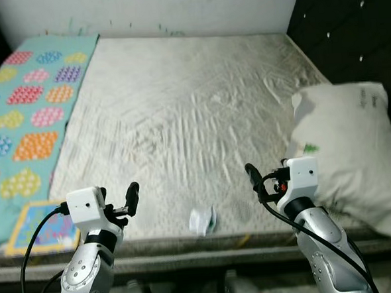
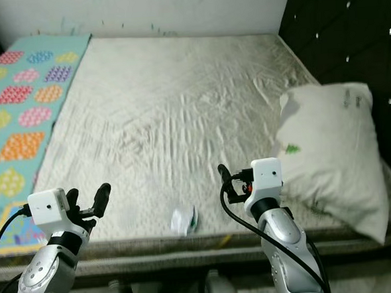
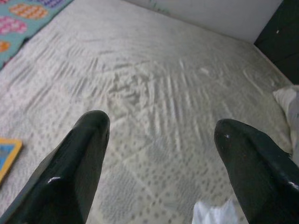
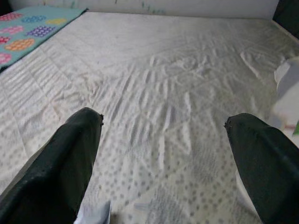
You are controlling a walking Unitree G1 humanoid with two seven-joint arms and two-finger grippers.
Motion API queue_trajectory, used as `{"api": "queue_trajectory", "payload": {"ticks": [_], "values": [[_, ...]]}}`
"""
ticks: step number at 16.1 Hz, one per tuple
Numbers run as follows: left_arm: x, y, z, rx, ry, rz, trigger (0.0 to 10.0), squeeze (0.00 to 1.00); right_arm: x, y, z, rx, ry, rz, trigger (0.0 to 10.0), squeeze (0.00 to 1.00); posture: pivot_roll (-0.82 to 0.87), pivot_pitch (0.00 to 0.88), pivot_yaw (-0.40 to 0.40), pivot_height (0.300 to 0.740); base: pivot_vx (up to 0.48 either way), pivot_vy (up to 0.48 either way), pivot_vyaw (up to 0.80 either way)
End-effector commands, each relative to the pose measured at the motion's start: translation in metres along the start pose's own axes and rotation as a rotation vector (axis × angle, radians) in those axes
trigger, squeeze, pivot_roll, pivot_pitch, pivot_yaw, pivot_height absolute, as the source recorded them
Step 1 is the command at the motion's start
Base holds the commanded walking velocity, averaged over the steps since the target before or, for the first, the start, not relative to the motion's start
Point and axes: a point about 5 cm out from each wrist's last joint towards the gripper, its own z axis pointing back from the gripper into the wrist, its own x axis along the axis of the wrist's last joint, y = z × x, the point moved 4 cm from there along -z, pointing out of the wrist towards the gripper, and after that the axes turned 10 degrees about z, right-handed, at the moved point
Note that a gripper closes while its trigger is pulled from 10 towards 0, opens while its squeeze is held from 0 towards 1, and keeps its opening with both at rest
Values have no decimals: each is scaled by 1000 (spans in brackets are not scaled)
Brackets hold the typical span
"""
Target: Clean up the room
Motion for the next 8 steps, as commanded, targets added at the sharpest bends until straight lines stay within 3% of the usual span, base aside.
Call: {"api": "queue_trajectory", "payload": {"ticks": [1,8], "values": [[2,1,0,14,-3,-1,10000,0,0,-1,0,-2,6,-1,10000,0,-107,117,-39,592,0,0,0],[2,4,2,35,-8,-4,10000,0,6,0,-7,24,-17,31,10000,0,-106,118,-41,579,0,0,0]]}}
